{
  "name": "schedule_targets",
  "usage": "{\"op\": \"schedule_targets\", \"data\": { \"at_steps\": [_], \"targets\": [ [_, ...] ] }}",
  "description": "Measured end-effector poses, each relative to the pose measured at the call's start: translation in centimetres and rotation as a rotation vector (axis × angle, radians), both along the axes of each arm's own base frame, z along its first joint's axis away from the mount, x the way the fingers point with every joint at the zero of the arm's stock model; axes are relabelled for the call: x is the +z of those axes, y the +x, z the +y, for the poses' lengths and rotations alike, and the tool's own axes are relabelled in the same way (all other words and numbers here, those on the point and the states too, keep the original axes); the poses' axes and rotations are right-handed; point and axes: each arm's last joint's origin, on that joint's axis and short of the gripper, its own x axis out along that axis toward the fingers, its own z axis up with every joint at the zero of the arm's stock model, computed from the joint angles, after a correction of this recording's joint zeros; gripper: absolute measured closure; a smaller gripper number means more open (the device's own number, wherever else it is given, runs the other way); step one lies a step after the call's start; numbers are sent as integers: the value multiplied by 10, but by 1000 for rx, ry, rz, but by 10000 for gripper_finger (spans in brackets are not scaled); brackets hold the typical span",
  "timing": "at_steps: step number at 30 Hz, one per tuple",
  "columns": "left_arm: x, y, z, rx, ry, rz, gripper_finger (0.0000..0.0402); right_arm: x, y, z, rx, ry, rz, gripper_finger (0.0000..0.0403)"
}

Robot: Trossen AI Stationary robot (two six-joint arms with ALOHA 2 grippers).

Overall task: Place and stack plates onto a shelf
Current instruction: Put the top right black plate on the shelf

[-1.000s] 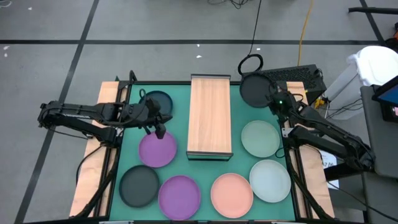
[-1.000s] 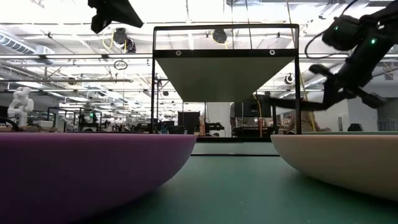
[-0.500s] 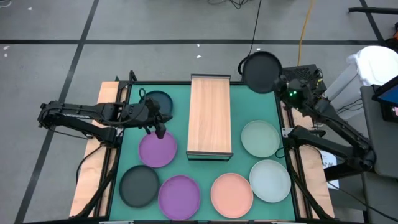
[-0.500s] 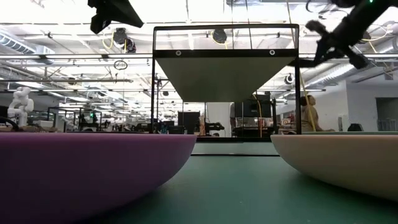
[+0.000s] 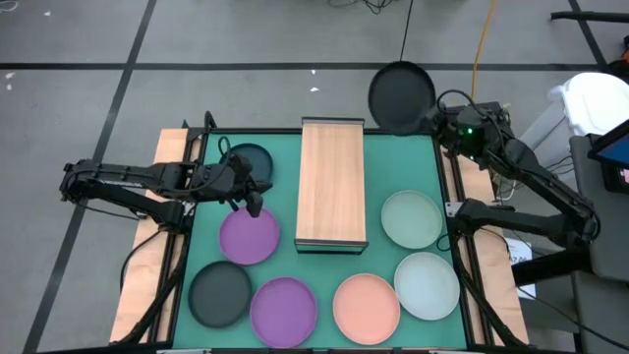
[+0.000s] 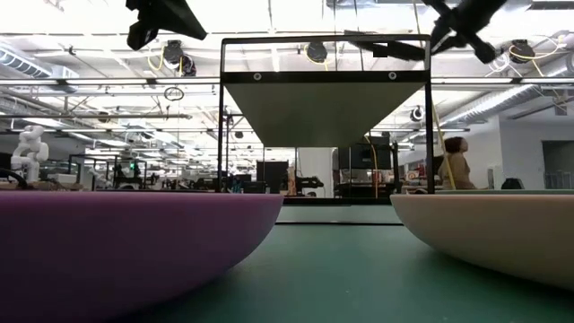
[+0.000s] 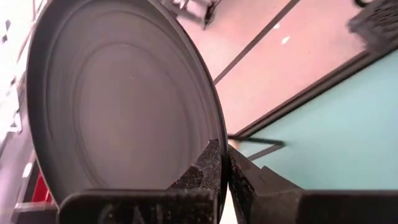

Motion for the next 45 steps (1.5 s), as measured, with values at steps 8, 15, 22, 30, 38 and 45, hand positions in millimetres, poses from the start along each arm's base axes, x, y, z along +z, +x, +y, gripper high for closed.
{"op": "schedule_targets", "data": {
  "at_steps": [8, 15, 22, 30, 38, 45],
  "targets": [
    [0, 0, 0, -2, 3, 1, 400, 12, 35, 0, 117, -39, -46, 403],
    [0, 0, 0, 0, 0, 0, 400, 4, 66, 0, 194, -27, -44, 403],
    [0, 0, 0, 19, -29, -11, 400, -12, 93, 2, 289, 39, -3, 403],
    [0, 0, -1, 17, -41, -13, 400, -32, 117, 2, 338, 101, 65, 403],
    [0, 0, -1, -1, -16, -4, 400, -49, 134, -3, 369, 134, 118, 402],
    [0, 0, -1, -1, -16, -4, 400, -61, 142, -6, 374, 149, 167, 400]
  ]
}}
